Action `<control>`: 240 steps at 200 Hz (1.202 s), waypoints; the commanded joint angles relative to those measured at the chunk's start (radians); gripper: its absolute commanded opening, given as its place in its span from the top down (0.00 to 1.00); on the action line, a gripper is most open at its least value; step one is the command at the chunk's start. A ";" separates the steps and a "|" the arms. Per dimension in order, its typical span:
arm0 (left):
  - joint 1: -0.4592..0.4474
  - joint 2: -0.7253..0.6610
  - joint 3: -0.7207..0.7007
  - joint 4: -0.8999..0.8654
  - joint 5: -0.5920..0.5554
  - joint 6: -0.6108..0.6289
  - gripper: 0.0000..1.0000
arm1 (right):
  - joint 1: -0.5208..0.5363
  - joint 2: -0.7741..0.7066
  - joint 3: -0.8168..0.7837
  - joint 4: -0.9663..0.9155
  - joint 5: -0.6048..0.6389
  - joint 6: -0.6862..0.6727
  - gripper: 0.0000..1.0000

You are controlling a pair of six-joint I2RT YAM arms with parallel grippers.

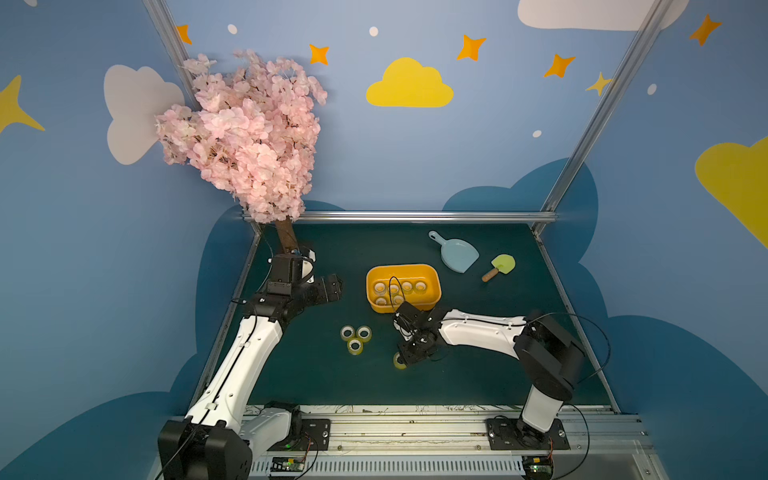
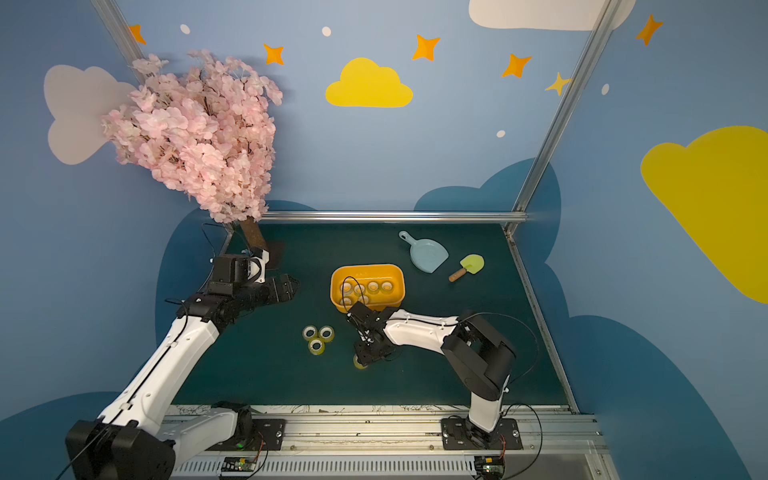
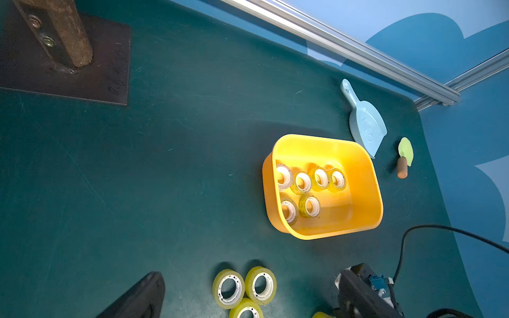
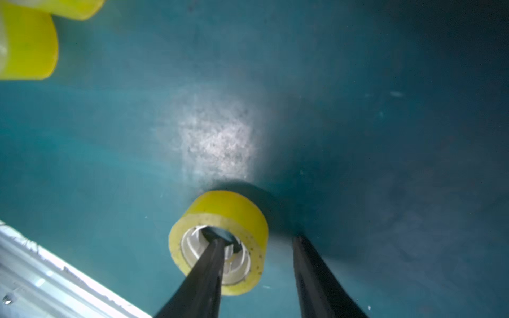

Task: Put the transparent tape into the storage box
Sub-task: Pick up the tape at the center of the board, then place the tape in the storage box.

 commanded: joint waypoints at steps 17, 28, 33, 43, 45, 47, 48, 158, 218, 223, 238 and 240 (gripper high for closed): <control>-0.002 0.017 -0.005 -0.018 -0.032 0.022 0.00 | 0.010 0.023 -0.012 -0.023 0.062 0.042 0.62; -0.002 0.017 -0.005 -0.020 -0.035 0.025 0.00 | 0.010 0.005 -0.022 -0.016 0.067 0.044 0.68; -0.002 0.013 -0.006 -0.020 -0.037 0.025 0.00 | 0.010 -0.005 -0.023 -0.017 0.069 0.043 0.73; -0.006 0.006 -0.010 -0.019 -0.048 0.029 0.00 | 0.009 -0.027 -0.016 -0.029 0.076 0.035 0.83; -0.008 0.004 -0.012 -0.017 -0.051 0.030 0.00 | 0.008 -0.031 -0.013 -0.034 0.076 0.032 0.85; -0.008 0.001 -0.013 -0.016 -0.054 0.030 0.00 | 0.009 -0.036 -0.010 -0.039 0.076 0.029 0.86; -0.008 0.001 -0.014 -0.015 -0.055 0.030 0.00 | 0.009 -0.038 -0.009 -0.041 0.076 0.027 0.87; -0.014 -0.008 -0.013 -0.004 -0.034 0.028 0.00 | -0.177 -0.204 0.245 -0.135 0.116 -0.127 1.00; -0.017 -0.013 -0.017 -0.002 -0.022 0.019 0.00 | -0.363 0.226 0.687 -0.337 0.002 -0.194 1.00; -0.017 -0.008 -0.016 -0.001 -0.016 0.018 0.00 | -0.371 0.261 0.721 -0.362 0.006 -0.196 1.00; -0.020 0.004 -0.008 -0.004 0.001 0.017 0.00 | -0.380 0.335 0.779 -0.408 0.034 -0.207 1.00; -0.020 0.006 -0.007 -0.006 0.003 0.016 0.00 | -0.381 0.341 0.782 -0.411 0.039 -0.208 1.00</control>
